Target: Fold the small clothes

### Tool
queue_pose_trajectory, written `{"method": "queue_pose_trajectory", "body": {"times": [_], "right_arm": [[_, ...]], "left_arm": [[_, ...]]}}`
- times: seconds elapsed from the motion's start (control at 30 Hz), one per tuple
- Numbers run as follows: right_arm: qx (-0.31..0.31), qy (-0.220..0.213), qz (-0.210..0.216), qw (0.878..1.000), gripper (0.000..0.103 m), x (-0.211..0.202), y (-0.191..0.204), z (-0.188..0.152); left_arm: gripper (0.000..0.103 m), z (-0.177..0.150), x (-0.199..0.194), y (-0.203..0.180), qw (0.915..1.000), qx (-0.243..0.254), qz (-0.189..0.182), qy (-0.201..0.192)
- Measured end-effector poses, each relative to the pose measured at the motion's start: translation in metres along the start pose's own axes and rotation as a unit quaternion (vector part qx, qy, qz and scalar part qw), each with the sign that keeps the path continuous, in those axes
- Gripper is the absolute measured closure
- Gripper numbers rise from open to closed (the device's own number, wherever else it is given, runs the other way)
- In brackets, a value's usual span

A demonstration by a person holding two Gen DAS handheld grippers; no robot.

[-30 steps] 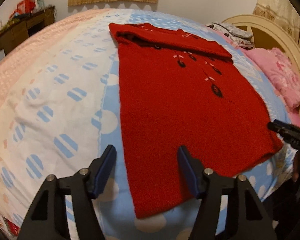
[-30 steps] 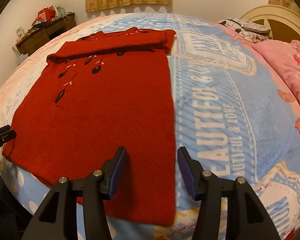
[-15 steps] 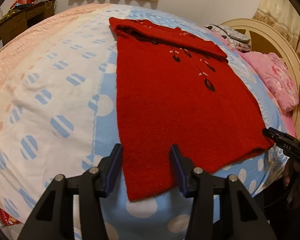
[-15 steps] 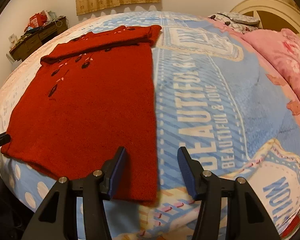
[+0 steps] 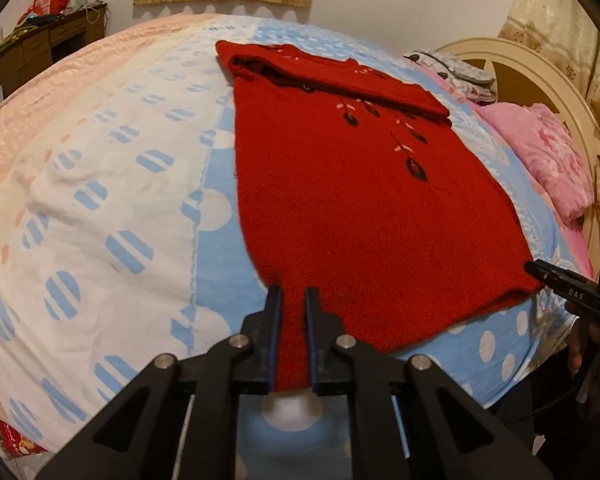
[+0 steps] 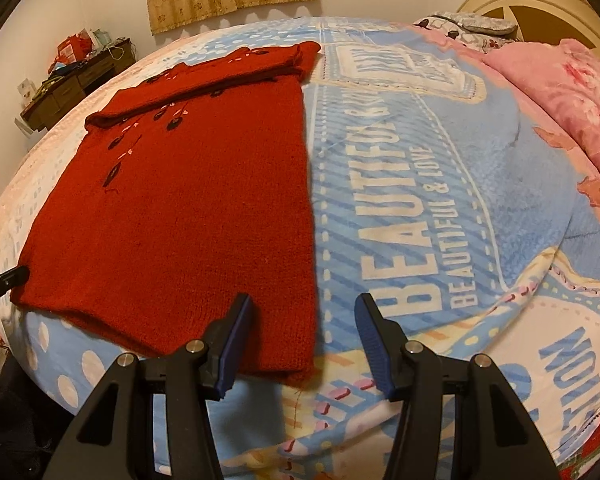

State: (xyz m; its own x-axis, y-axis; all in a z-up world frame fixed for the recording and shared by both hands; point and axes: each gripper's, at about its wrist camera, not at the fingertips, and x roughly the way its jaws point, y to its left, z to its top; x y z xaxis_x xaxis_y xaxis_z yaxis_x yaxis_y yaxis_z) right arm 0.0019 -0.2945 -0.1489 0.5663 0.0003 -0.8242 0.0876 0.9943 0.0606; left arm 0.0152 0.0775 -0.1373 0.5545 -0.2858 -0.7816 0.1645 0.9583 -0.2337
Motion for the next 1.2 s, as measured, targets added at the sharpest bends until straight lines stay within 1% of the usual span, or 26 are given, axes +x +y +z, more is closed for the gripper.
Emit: {"method": "queue_pose_trajectory", "body": {"times": [0.2, 0.23, 0.27, 0.3, 0.33, 0.37, 0.47, 0.53, 0.57, 0.73, 0.97, 1.13, 1.2], "right_arm": [[0.008, 0.005, 0.012, 1.000, 0.050, -0.002, 0.001, -0.003], [0.012, 0.005, 0.017, 1.000, 0.058, -0.002, 0.001, -0.004], [0.017, 0.006, 0.027, 0.999, 0.074, -0.003, 0.000, -0.005], [0.022, 0.007, 0.036, 0.999, 0.082, -0.003, 0.000, -0.006], [0.027, 0.008, 0.047, 0.998, 0.092, -0.004, -0.001, -0.006], [0.034, 0.009, 0.060, 0.998, 0.094, -0.005, -0.002, -0.006], [0.038, -0.002, 0.076, 0.996, 0.095, -0.010, -0.001, -0.006], [0.042, -0.019, 0.082, 0.996, 0.096, -0.017, -0.001, -0.005], [0.047, -0.032, 0.087, 0.995, 0.096, -0.021, -0.001, -0.003], [0.057, -0.080, 0.093, 0.991, 0.096, -0.042, -0.002, 0.009], [0.057, -0.144, 0.103, 0.983, 0.096, -0.068, 0.002, 0.040], [0.047, -0.174, 0.107, 0.978, 0.097, -0.076, 0.007, 0.069], [0.051, -0.182, 0.115, 0.975, 0.097, -0.077, 0.007, 0.083]], "left_arm": [[0.093, 0.000, -0.002, -0.001, 1.0000, 0.004, -0.005, -0.004], [0.093, 0.000, -0.003, -0.001, 1.0000, 0.004, -0.006, -0.005], [0.094, 0.002, -0.004, -0.001, 0.9999, 0.003, -0.011, -0.008], [0.094, 0.003, -0.007, 0.000, 0.9998, 0.002, -0.018, -0.013], [0.094, 0.004, -0.010, 0.001, 0.9995, 0.001, -0.025, -0.020], [0.094, 0.006, -0.013, 0.002, 0.9992, 0.000, -0.028, -0.027], [0.094, 0.010, -0.020, 0.004, 0.9984, -0.001, -0.038, -0.042], [0.094, 0.012, -0.023, 0.009, 0.9969, -0.009, -0.059, -0.050], [0.094, 0.014, -0.023, 0.011, 0.9967, -0.013, -0.063, -0.050], [0.094, 0.023, -0.023, 0.011, 0.9965, -0.009, -0.060, -0.058], [0.095, 0.048, -0.031, 0.008, 0.9943, 0.001, -0.060, -0.088], [0.095, 0.074, -0.036, 0.008, 0.9914, -0.003, -0.072, -0.109], [0.095, 0.087, -0.039, 0.009, 0.9899, -0.004, -0.077, -0.119]]}}
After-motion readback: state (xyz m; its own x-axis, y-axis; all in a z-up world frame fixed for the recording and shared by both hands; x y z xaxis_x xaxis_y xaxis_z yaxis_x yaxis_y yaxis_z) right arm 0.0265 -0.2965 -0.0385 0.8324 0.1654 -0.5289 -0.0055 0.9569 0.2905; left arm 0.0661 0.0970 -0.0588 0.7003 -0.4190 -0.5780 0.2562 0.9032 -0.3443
